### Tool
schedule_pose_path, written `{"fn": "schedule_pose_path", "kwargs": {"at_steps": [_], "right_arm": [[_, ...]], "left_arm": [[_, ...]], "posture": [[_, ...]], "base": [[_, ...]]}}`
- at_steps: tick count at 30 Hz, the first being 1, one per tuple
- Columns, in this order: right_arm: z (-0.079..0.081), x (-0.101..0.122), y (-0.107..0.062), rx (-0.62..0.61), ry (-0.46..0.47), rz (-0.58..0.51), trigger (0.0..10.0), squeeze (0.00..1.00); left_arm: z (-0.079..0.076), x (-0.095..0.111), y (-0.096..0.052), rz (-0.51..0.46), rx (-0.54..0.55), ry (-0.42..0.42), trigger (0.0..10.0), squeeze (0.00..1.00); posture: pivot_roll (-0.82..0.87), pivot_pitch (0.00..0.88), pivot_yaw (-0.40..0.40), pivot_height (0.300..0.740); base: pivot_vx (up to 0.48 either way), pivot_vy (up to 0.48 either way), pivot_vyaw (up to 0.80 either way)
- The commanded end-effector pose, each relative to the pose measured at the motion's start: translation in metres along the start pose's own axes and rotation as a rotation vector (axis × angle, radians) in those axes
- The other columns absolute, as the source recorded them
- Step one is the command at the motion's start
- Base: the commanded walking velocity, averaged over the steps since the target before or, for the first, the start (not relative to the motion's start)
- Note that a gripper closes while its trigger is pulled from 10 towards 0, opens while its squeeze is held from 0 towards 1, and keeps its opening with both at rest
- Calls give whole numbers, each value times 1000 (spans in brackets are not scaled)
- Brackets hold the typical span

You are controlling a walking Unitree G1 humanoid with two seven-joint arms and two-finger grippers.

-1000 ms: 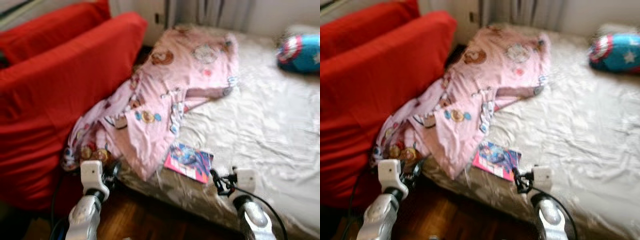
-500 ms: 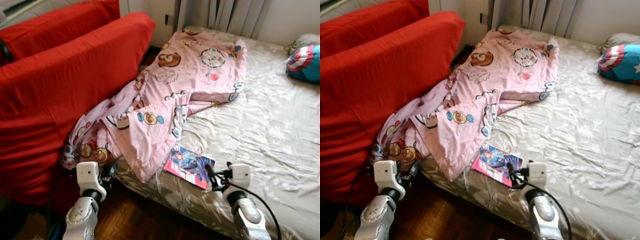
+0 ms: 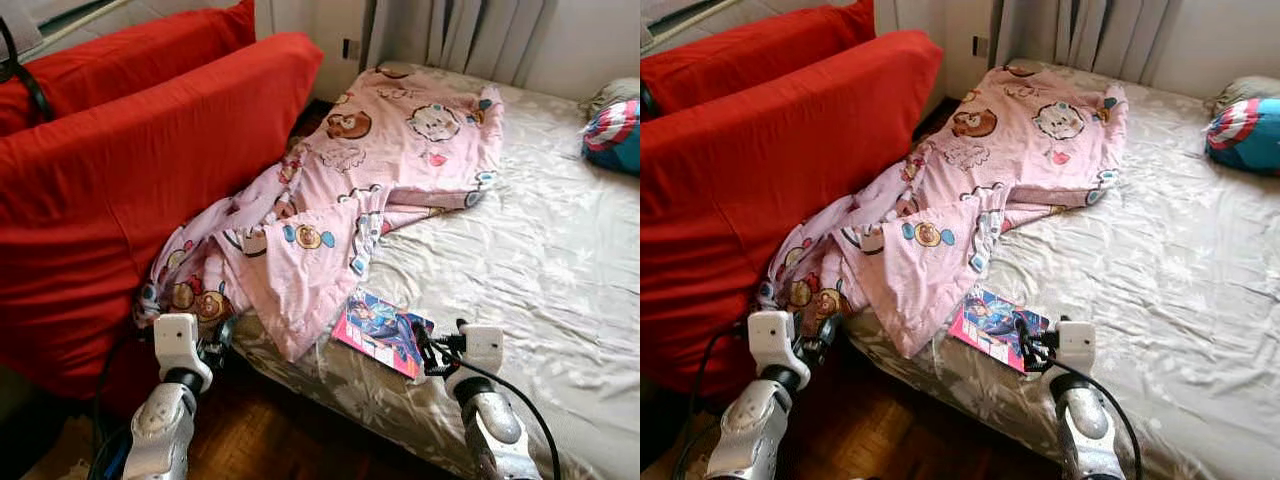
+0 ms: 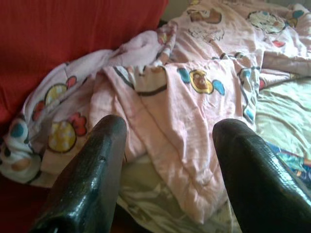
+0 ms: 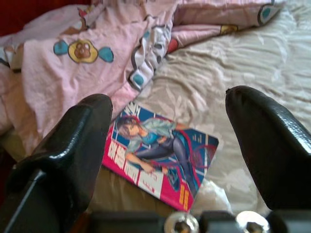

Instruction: Clean up the room

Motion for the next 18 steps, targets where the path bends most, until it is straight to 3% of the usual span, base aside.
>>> {"fn": "schedule_pose_path", "kwargs": {"at_steps": [1,13,18], "right_arm": [[-6,0,0,-29,10,-1,10000,0],[-9,11,8,-44,16,-30,10000,0],[-6,8,5,-32,12,-31,10000,0]], "left_arm": [[4,-6,-1,24,7,19,10000,0],[6,3,6,-13,23,15,10000,0],[10,2,1,-17,25,26,10000,0]], "posture": [[-46,71,-1,740],[-45,29,-17,740],[-44,42,-21,740]], "base": [[0,0,0],[0,0,0],[0,0,0]]}}
Point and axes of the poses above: a point about 5 cm out from each wrist's last joint towards the gripper, its own y axis pointing out of the wrist towards the gripper, its own x axis along the axis of the wrist's last joint, z = x × y, the point moved 4 cm from there along y, pointing out of the wrist towards the gripper, and after that the axes turned 9 degrees about -y, right-handed, at the moved point
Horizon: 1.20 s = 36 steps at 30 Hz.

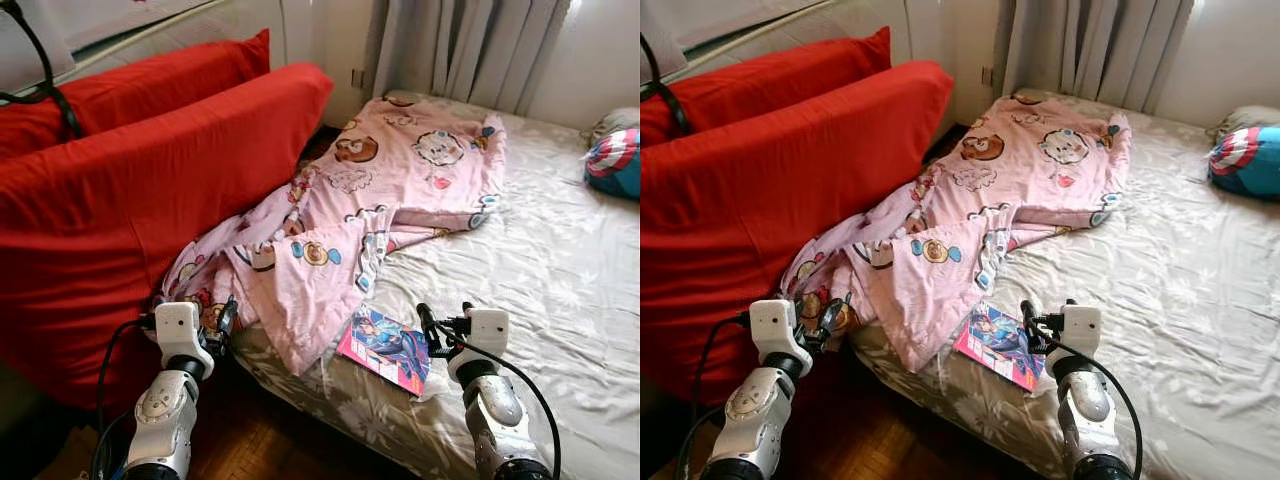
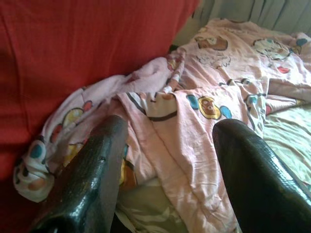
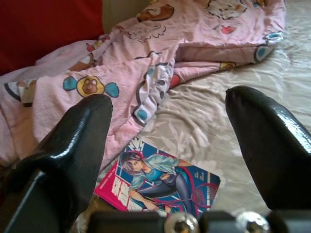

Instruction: Clean up the room

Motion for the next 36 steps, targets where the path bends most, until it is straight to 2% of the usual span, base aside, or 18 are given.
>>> {"fn": "schedule_pose_path", "kwargs": {"at_steps": [1,8,14,17,21,23,24,25,28,36], "right_arm": [[0,-5,-4,-5,5,7,10000,0],[1,-15,-9,-4,-19,50,10000,0],[0,-15,-11,4,-35,41,10000,0],[2,-11,-10,-1,1,11,10000,0],[3,-10,-11,0,-37,4,10000,0],[3,-15,-11,-14,-36,39,10000,0],[4,-15,-11,-12,-32,37,10000,0],[4,-15,-11,-11,-31,37,10000,0],[4,-16,-14,-7,-36,24,10000,0],[1,-18,-17,-35,-31,33,10000,0]], "left_arm": [[7,-3,-5,11,13,18,10000,0],[7,-8,-11,23,6,30,10000,0],[5,-10,-11,38,-12,27,10000,0],[3,-14,-11,52,-24,23,10000,0],[2,-15,-11,56,-26,37,10000,0],[1,-18,-12,59,-23,-3,10000,0],[-3,-20,-14,76,-63,55,10000,0],[-3,-20,-14,80,-72,70,10000,0],[6,-17,-13,68,-32,50,10000,0],[-1,-16,-15,45,-20,50,10000,0]], "posture": [[-44,42,-21,740],[-43,60,-17,735],[-44,69,-10,703],[-45,68,-5,703],[-44,65,-6,703],[-38,63,-13,703],[-39,62,-13,693],[-41,64,-10,688],[-33,66,-10,668],[-38,108,-18,668]], "base": [[0,0,0],[0,0,0],[0,0,0],[0,0,0],[0,0,0],[0,0,0],[0,0,0],[0,0,0],[0,0,0],[0,0,0]]}}
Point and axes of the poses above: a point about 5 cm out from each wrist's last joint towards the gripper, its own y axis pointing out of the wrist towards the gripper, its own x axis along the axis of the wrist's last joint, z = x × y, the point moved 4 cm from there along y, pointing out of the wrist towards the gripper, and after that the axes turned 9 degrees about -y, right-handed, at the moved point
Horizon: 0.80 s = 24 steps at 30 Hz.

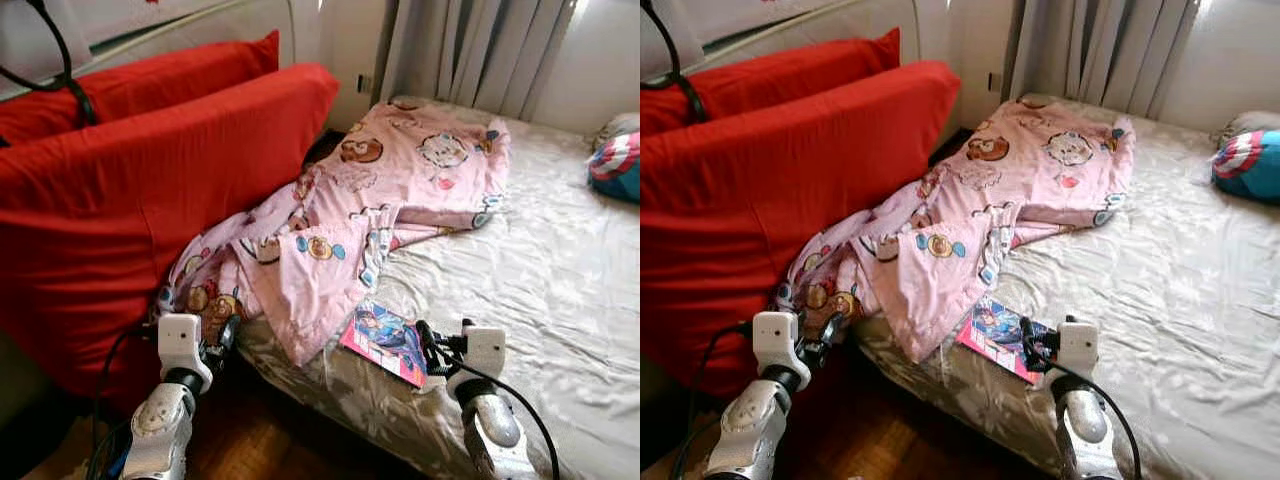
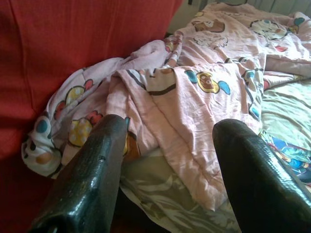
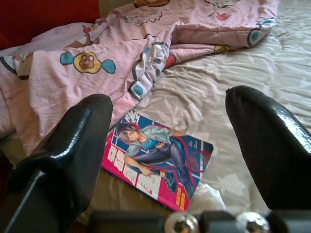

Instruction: Clean up the room

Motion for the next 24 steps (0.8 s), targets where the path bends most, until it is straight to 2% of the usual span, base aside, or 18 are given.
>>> {"fn": "schedule_pose_path", "kwargs": {"at_steps": [1,5,8,12,24], "right_arm": [[-2,-1,0,-9,-7,10,10000,0],[-2,-5,-1,6,-12,40,10000,0],[-1,-2,-2,13,5,4,10000,0],[2,-3,-1,22,-6,22,10000,0],[11,-7,-1,67,-3,43,10000,0]], "left_arm": [[0,-2,-4,-2,7,4,10000,0],[4,-3,-7,-3,26,-1,10000,0],[6,-3,-8,-1,34,-1,10000,0],[7,-3,-9,-1,40,-2,10000,0],[3,-6,-13,13,30,-3,10000,0]], "posture": [[-37,113,-20,668],[-34,124,-21,658],[-30,131,-22,653],[-28,134,-19,653],[-11,145,-18,653]], "base": [[0,0,0],[0,0,0],[0,0,0],[0,0,0],[0,0,0]]}}
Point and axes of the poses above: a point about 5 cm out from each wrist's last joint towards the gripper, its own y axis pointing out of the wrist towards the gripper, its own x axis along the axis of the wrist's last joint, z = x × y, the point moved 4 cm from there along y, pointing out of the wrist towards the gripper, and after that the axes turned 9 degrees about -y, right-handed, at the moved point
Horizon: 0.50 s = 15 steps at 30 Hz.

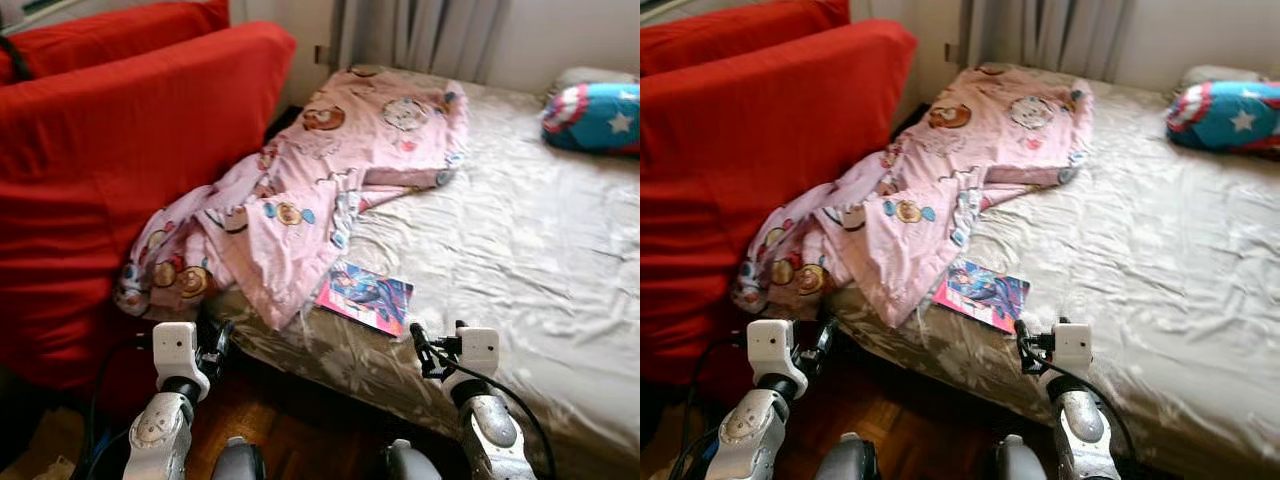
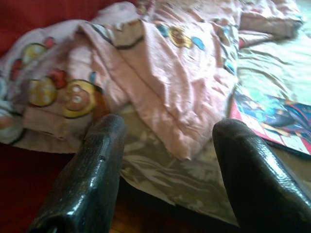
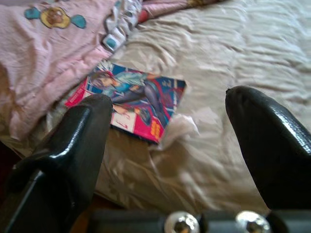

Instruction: Clean up the room

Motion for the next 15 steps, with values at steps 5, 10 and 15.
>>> {"fn": "schedule_pose_path", "kwargs": {"at_steps": [5,10,15], "right_arm": [[3,-5,1,19,-6,41,10000,0],[5,-3,-1,28,5,16,10000,0],[5,-3,-1,24,5,21,10000,0]], "left_arm": [[-2,-2,-4,8,-9,4,10000,0],[-2,-1,-5,6,-10,1,10000,0],[-3,0,-7,3,-15,-2,10000,0]], "posture": [[-5,152,-14,648],[-3,157,-12,628],[-2,160,-12,628]], "base": [[0,0,0],[0,0,0],[0,0,0]]}}
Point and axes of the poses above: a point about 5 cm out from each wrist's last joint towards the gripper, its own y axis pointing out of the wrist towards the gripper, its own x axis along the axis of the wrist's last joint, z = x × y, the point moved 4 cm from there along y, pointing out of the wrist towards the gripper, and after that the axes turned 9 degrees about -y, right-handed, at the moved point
